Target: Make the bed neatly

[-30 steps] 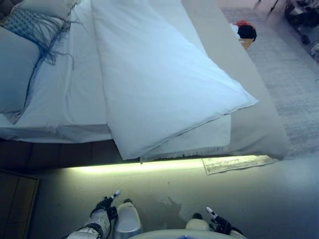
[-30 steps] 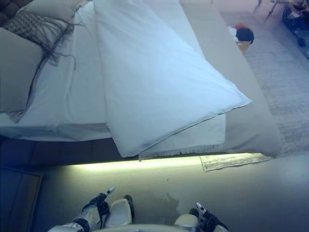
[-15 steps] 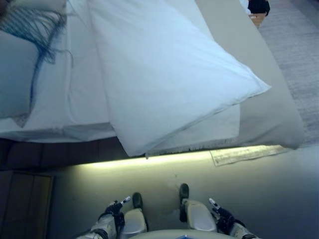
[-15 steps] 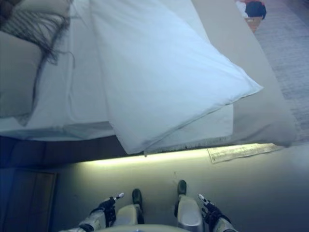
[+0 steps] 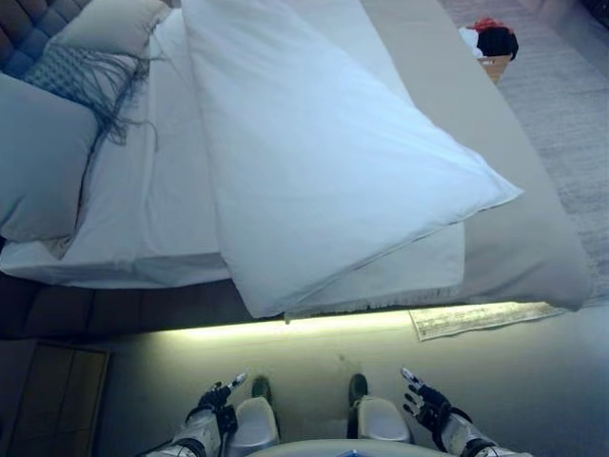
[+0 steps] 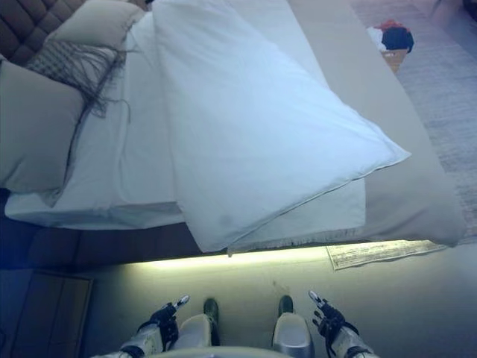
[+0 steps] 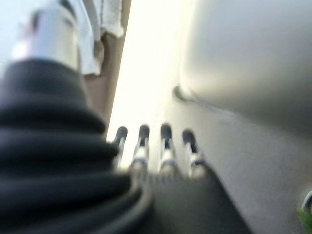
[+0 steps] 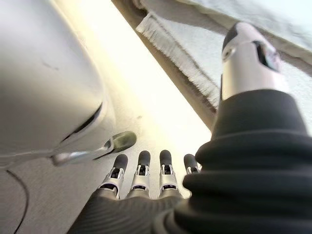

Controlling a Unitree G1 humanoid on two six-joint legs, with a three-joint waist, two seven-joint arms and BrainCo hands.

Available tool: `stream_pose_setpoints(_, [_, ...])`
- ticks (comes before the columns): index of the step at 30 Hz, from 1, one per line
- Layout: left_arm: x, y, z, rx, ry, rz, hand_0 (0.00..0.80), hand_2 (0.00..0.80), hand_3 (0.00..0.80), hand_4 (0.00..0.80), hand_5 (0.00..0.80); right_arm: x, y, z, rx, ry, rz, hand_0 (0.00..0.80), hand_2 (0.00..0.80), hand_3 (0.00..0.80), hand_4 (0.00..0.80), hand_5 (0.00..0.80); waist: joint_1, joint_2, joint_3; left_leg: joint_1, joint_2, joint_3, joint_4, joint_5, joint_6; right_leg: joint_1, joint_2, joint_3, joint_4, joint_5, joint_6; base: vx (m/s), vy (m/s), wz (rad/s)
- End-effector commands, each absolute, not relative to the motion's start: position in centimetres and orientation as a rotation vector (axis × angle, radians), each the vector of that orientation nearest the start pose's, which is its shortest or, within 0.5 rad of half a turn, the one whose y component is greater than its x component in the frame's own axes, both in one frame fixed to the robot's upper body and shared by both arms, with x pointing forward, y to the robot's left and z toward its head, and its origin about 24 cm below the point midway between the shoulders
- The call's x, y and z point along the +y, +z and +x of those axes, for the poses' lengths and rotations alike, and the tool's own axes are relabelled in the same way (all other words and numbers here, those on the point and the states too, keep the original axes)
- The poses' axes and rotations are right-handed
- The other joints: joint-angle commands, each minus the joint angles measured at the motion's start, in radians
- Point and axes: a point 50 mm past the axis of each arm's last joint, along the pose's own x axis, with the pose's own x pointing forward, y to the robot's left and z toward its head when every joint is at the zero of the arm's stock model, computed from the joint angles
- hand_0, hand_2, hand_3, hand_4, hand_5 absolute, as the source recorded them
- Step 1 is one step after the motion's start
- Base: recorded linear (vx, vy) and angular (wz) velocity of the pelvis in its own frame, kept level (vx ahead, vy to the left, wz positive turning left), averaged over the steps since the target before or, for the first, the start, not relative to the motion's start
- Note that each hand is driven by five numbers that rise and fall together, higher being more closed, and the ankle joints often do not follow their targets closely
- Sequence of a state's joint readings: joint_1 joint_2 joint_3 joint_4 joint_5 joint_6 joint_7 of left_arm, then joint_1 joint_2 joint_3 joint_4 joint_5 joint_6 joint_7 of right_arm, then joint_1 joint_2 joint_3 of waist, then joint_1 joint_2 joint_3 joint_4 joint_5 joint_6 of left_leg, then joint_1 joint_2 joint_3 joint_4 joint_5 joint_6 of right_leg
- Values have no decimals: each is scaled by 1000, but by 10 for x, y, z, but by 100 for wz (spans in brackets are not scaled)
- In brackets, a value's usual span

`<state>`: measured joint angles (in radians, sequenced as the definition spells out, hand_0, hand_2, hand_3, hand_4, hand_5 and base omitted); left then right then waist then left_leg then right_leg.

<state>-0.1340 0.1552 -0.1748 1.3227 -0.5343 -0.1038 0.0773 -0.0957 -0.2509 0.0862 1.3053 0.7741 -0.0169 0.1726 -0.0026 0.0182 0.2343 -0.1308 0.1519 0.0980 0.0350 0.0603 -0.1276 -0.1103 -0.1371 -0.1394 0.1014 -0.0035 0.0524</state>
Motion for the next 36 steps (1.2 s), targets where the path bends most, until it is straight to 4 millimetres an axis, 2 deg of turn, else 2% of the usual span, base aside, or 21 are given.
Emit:
stream_pose_setpoints(1, [213, -156, 130, 1052, 327, -110, 0, 0, 0, 0, 0, -233, -148, 138, 932, -403, 563, 0, 0, 0, 0, 0, 22, -31, 36, -46, -36, -15, 62, 50, 21, 109, -61, 4, -1, 2, 62, 152, 235, -44])
stream_pose_setpoints(4, [214, -156, 131, 1066, 296, -106, 0, 0, 0, 0, 0, -233, -148, 135, 913, -406, 591, 0, 0, 0, 0, 0, 26, -31, 28, -33, -61, -7, 79, 21, 41, 122, -98, 3, 10, 8, 79, 194, 208, -29])
stream_pose_setpoints(6, [219, -154, 131, 1068, 278, -76, 0, 0, 0, 0, 0, -233, -146, 141, 870, -404, 617, 0, 0, 0, 0, 0, 43, -28, 23, -40, -73, 7, 94, 8, 56, 110, -123, -19, 42, 7, 89, 117, 123, 5])
stream_pose_setpoints(7, [222, -154, 130, 1072, 278, -58, 0, 0, 0, 0, 0, -233, -142, 149, 833, -392, 636, 0, 0, 0, 0, 0, 51, -24, 27, -38, -71, 18, 99, 4, 59, 92, -132, -46, 66, 11, 90, 74, 58, -12])
stream_pose_setpoints(9, [230, -152, 133, 1067, 299, -47, 0, 0, 0, 0, 0, -232, -135, 167, 764, -381, 694, 0, 0, 0, 0, 0, 64, -24, 41, -40, -67, 28, 111, -9, 61, 52, -139, -66, 83, 18, 91, 17, -43, -43])
stream_pose_setpoints(11, [237, -146, 143, 1035, 310, -47, 0, 0, 0, 0, 0, -229, -122, 193, 667, -356, 745, 0, 0, 0, 0, 0, 67, -29, 75, -74, -64, 24, 140, -27, 57, -13, -139, -65, 58, 58, 95, -90, -177, -28])
stream_pose_setpoints(13, [238, -139, 162, 979, 313, -57, 0, 0, 0, 0, 0, -229, -103, 225, 557, -327, 760, 0, 0, 0, 0, 0, 54, -31, 119, -142, -57, 14, 190, -46, 53, -99, -145, -23, 25, 111, 108, -147, -174, 5])
stream_pose_setpoints(14, [238, -136, 168, 958, 323, -80, 0, 0, 0, 0, 0, -229, -93, 240, 518, -316, 755, 0, 0, 0, 0, 0, 48, -28, 133, -180, -50, 15, 227, -51, 52, -122, -139, -5, 37, 100, 99, -152, -110, 20])
stream_pose_setpoints(16, [234, -131, 181, 914, 321, -118, 0, 0, 0, 0, 0, -235, -67, 270, 441, -298, 741, 0, 0, 0, 0, 0, 53, -24, 162, -264, -43, 3, 292, -54, 42, -186, -139, -10, 76, 90, 90, -119, -85, 14])
stream_pose_setpoints(19, [230, -122, 197, 858, 295, -123, 0, 0, 0, 0, 0, -254, -35, 296, 322, -308, 749, 0, 0, 0, 0, 0, 60, -15, 199, -337, -48, -17, 326, -52, 35, -250, -128, -21, 118, 75, 75, -90, -100, 6])
stream_pose_setpoints(27, [224, -104, 224, 729, 299, -256, 0, 0, 0, 0, 0, -306, 28, 325, 142, -356, 739, 0, 0, 0, 0, 0, 88, 33, 274, -451, -97, -62, 323, -33, 54, -443, -115, -28, 250, 46, 68, -67, -63, 17])
stream_pose_setpoints(31, [218, -92, 238, 646, 231, -265, 0, 0, 0, 0, 0, -316, 52, 335, 86, -339, 697, 0, 0, 0, 0, 0, 92, 57, 286, -504, -109, -74, 314, -14, 61, -517, -101, -28, 281, 49, 63, -61, -42, 18])
stream_pose_setpoints(36, [206, -82, 247, 569, 167, -305, 0, 0, 0, 0, 0, -324, 88, 348, 9, -306, 597, 0, 0, 0, 0, 0, 97, 87, 286, -562, -116, -81, 335, -15, 69, -594, -107, -23, 326, 46, 56, -42, -5, 11])
